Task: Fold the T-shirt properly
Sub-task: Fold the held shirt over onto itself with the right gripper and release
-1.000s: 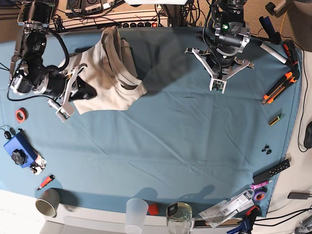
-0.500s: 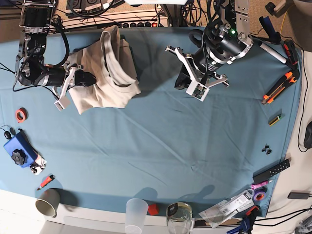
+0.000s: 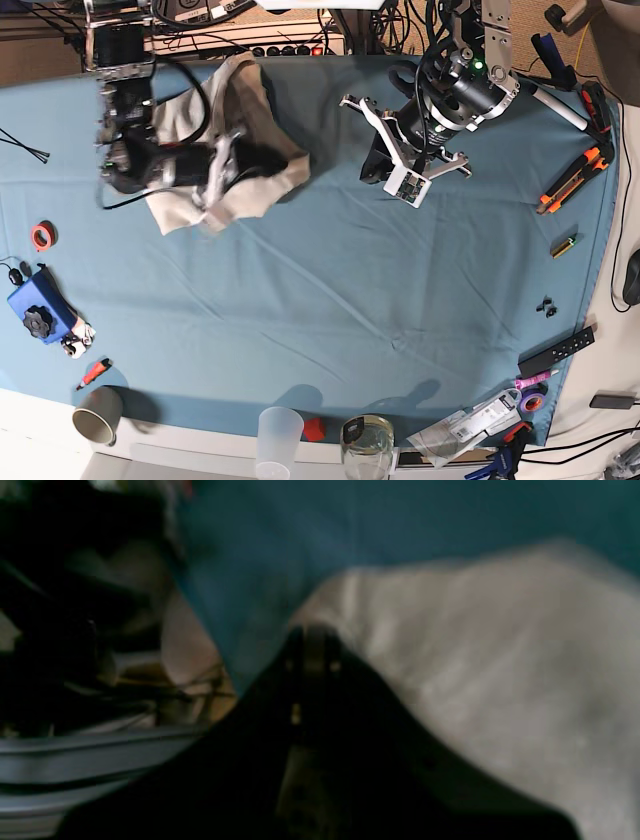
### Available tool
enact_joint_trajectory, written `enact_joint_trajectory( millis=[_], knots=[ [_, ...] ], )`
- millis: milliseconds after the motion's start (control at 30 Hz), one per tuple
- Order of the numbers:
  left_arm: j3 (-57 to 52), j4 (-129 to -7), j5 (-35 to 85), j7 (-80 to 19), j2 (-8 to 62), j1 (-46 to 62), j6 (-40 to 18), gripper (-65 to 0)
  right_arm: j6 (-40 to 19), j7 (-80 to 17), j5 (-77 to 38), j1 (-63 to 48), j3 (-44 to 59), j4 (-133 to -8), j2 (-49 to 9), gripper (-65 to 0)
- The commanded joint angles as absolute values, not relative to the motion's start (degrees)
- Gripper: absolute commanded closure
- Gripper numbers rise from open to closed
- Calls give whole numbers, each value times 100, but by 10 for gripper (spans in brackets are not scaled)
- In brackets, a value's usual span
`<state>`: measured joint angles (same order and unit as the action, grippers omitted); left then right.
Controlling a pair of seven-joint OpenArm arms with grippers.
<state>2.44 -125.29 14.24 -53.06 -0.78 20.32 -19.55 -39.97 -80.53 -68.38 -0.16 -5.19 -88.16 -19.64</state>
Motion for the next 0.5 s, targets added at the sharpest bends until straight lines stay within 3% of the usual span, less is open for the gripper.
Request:
enact_joint_trajectory(
  millis=[0, 167, 467],
  knots=[
    [248, -12643, 1500, -5210, -93, 2018, -1959, 0, -4000, -8000, -6593, 80, -602, -8862, -2049, 0],
    [248, -12643, 1503, -5212, -93, 2018, -1959, 0, -4000, -7701, -5590, 113, -847, -8866, -2056, 0],
    [248, -12643, 1492, -5260, -84, 2115, -1959, 0, -4000, -8000, -7223, 36, 475, -9756, -2152, 0]
  ],
)
